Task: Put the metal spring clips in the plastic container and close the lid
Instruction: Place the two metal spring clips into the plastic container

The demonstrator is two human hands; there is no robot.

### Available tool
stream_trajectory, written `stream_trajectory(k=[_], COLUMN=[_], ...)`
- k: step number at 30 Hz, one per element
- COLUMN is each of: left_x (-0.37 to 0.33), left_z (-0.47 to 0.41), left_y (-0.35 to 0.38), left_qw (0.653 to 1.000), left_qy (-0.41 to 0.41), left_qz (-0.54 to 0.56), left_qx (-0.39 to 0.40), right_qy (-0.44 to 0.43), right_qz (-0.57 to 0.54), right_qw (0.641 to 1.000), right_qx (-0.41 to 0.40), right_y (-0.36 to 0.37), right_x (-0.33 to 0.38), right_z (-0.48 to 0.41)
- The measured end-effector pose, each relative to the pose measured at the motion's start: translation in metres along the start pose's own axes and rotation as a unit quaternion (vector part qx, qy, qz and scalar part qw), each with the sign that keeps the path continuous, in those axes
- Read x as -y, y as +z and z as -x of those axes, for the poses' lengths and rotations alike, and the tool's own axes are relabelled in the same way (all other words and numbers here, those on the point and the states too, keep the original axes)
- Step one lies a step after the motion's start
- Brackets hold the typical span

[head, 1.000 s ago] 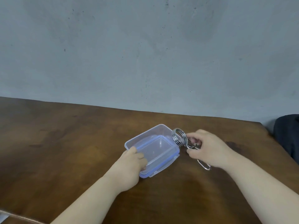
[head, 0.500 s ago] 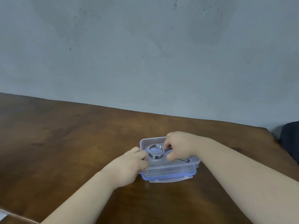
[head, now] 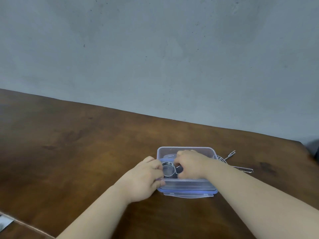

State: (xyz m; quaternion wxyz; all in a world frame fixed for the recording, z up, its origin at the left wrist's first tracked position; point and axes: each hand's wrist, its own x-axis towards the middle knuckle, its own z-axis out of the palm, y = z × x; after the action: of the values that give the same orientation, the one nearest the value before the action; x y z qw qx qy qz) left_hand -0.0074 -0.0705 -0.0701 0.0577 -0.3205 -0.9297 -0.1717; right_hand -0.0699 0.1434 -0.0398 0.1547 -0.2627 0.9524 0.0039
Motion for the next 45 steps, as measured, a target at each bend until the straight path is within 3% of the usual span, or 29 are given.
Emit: stream_trajectory(k=[8, 15, 18, 20, 22, 25, 29, 33, 36, 45], left_x=[0.003, 0.008, 0.012, 0.01, 0.007, 0.004, 0.002, 0.0, 0.0, -0.017], left_z=[0.0, 0.002, 0.003, 0.003, 0.004, 0.004, 0.003, 0.003, 0.006, 0.013], left_y=[0.004, 0.01, 0.013, 0.013, 0.011, 0.011, 0.012, 0.013, 0.018, 0.043], left_qw=[1.0, 0.998, 0.998, 0.998, 0.999, 0.999, 0.998, 0.996, 0.992, 0.969], left_qy=[0.004, 0.022, 0.017, 0.008, -0.007, -0.027, -0.041, -0.052, -0.069, -0.144], left_qz=[0.011, -0.029, -0.03, -0.021, -0.008, 0.012, 0.038, 0.056, 0.084, 0.173], left_qx=[-0.015, -0.042, -0.054, -0.051, -0.047, -0.034, -0.039, -0.043, -0.063, -0.098], right_qy=[-0.011, -0.015, 0.008, 0.066, 0.128, 0.2, 0.191, 0.187, 0.188, 0.209], right_qz=[-0.017, -0.122, -0.2, -0.269, -0.295, -0.247, -0.179, -0.084, -0.071, -0.03], right_qw=[1.0, 0.988, 0.956, 0.911, 0.882, 0.918, 0.963, 0.979, 0.979, 0.976], right_qx=[-0.007, -0.09, -0.215, -0.306, -0.344, -0.239, -0.062, 0.013, 0.024, -0.058], right_y=[0.004, -0.013, -0.02, -0.018, -0.013, 0.002, 0.014, 0.011, 0.015, 0.04], right_x=[-0.003, -0.014, -0.043, -0.07, -0.097, -0.13, -0.147, -0.149, -0.148, -0.152], right_z=[-0.002, 0.026, 0.048, 0.065, 0.08, 0.096, 0.1, 0.084, 0.074, 0.083])
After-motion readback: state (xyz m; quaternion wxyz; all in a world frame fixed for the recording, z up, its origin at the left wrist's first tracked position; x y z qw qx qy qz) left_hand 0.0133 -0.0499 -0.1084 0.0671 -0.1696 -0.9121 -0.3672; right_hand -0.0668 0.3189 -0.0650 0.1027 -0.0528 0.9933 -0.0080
